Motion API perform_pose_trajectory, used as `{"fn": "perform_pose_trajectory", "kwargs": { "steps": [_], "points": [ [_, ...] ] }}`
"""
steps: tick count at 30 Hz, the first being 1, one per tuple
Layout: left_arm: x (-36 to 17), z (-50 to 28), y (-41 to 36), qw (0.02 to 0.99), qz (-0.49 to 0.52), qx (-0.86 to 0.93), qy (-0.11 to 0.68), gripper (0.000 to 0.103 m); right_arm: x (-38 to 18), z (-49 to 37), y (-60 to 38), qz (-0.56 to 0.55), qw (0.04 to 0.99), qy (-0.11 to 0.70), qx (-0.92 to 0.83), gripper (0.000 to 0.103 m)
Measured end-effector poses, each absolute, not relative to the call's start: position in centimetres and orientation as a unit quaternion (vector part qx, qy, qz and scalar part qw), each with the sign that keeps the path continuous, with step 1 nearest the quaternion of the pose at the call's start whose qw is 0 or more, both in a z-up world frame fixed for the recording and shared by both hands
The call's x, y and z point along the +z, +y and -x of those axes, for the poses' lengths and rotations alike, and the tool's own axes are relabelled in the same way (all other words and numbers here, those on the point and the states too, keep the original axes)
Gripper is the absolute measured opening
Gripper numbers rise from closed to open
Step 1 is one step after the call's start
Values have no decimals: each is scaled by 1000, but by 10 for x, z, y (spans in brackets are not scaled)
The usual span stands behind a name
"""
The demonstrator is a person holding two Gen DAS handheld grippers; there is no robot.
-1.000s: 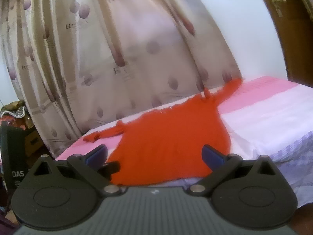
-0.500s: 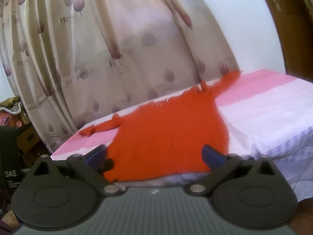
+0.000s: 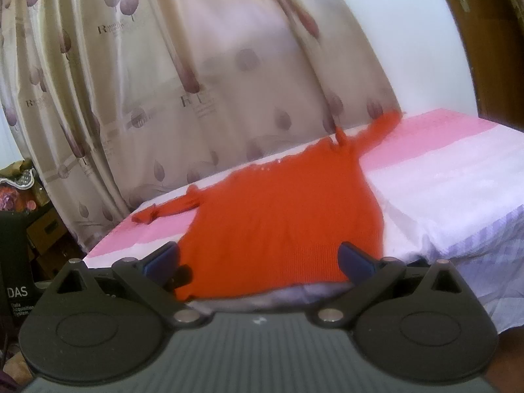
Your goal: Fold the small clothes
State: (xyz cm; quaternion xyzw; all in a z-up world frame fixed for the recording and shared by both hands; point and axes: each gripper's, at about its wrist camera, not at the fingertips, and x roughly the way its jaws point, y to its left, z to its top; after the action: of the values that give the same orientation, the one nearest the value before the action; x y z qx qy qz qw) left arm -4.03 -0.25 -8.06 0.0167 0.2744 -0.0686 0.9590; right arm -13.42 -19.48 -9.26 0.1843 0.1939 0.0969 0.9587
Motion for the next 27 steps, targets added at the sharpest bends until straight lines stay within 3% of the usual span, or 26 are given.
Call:
{"fn": "perform_pose_trajectory", "kwargs": {
  "steps": [11,19,23,27],
  "points": [
    [-84,27,8,957,0,-61,284,103,-91,120,-196,-184,956,206,95,103],
    [-63,-42,76,962,-15,17,271,103,-85,86,-198,-161,960,208,94,103],
    [-61,-92,123,967,-75,68,236,103,-92,65,-200,-168,954,228,95,103],
    [-76,-152,143,954,-209,100,192,103,-106,44,-200,-180,944,261,91,103]
  ]
}}
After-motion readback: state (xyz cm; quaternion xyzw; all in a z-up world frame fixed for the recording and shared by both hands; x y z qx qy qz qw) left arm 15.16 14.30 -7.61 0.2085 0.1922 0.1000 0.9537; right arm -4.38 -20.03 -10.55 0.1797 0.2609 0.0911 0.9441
